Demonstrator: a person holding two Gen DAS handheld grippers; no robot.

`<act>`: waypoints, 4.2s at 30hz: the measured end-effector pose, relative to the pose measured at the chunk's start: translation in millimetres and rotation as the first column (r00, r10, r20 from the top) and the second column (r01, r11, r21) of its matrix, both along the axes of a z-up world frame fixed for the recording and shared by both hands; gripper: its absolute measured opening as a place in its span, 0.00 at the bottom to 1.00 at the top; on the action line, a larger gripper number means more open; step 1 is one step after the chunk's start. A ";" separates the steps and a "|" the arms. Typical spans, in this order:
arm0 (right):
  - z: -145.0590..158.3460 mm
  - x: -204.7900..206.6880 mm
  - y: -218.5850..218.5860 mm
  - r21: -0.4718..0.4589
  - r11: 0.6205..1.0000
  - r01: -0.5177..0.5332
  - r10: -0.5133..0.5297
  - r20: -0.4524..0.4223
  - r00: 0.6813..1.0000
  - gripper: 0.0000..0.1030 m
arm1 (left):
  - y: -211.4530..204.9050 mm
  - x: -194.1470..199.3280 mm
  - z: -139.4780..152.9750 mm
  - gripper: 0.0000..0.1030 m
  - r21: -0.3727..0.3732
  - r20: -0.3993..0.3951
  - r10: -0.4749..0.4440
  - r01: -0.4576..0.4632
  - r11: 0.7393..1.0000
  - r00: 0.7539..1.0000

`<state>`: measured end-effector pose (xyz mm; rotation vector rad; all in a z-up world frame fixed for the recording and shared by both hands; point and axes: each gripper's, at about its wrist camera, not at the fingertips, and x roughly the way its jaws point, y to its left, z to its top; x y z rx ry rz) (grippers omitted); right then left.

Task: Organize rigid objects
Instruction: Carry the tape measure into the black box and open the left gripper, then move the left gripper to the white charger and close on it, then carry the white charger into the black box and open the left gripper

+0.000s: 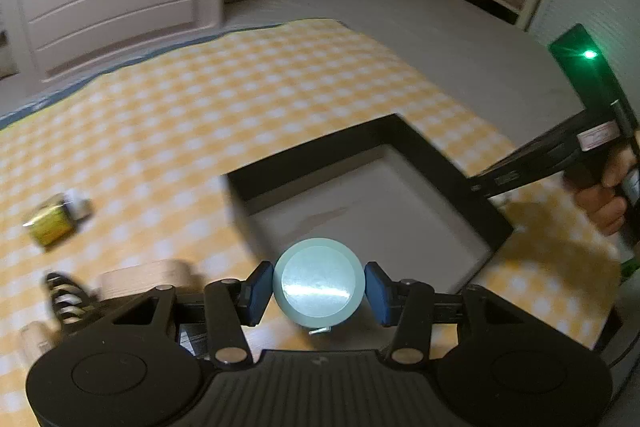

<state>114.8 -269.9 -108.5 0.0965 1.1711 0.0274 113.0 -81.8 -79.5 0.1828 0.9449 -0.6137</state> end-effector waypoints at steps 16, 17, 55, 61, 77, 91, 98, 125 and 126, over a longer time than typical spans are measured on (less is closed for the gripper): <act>-1.0 12.2 -11.7 0.019 1.000 0.013 -0.013 -0.018 1.000 0.03 | -95.7 16.0 -36.1 0.49 -0.089 -0.113 -0.116 0.106 0.990 0.987; -1.2 11.2 -11.3 0.022 1.000 0.015 -0.014 -0.019 1.000 0.04 | -99.7 16.5 -37.5 0.49 -0.094 -0.121 -0.120 0.109 0.990 0.985; -3.3 14.2 -13.7 0.045 0.999 0.028 -0.027 -0.026 0.999 0.04 | -68.2 -10.8 -3.9 0.88 -0.040 -0.024 -0.050 0.049 0.998 0.998; -2.7 15.6 -14.4 0.046 0.998 0.032 -0.031 -0.027 0.999 0.04 | -45.6 -17.7 11.1 1.00 -0.018 0.002 0.017 -0.017 1.000 1.000; -3.7 15.3 -13.8 0.045 0.998 0.033 -0.031 -0.027 0.999 0.04 | 42.4 -11.9 44.9 1.00 -0.036 0.088 0.279 -0.277 0.960 0.956; -3.0 17.6 -15.1 0.046 0.998 0.033 -0.032 -0.027 0.999 0.04 | 101.0 7.8 15.5 0.99 0.045 0.002 0.468 -0.468 0.883 0.884; -3.0 18.2 -15.1 0.044 0.998 0.033 -0.032 -0.027 0.999 0.04 | 120.2 18.9 -19.6 0.79 0.111 -0.143 0.533 -0.522 0.846 0.834; -3.5 18.7 -13.2 0.044 0.998 0.034 -0.033 -0.026 0.999 0.04 | 115.4 26.3 -42.3 0.42 0.130 -0.208 0.551 -0.535 0.835 0.808; -3.6 18.4 -12.7 0.043 0.999 0.033 -0.032 -0.026 0.999 0.04 | 112.3 23.7 -36.1 0.42 0.120 -0.191 0.542 -0.528 0.841 0.819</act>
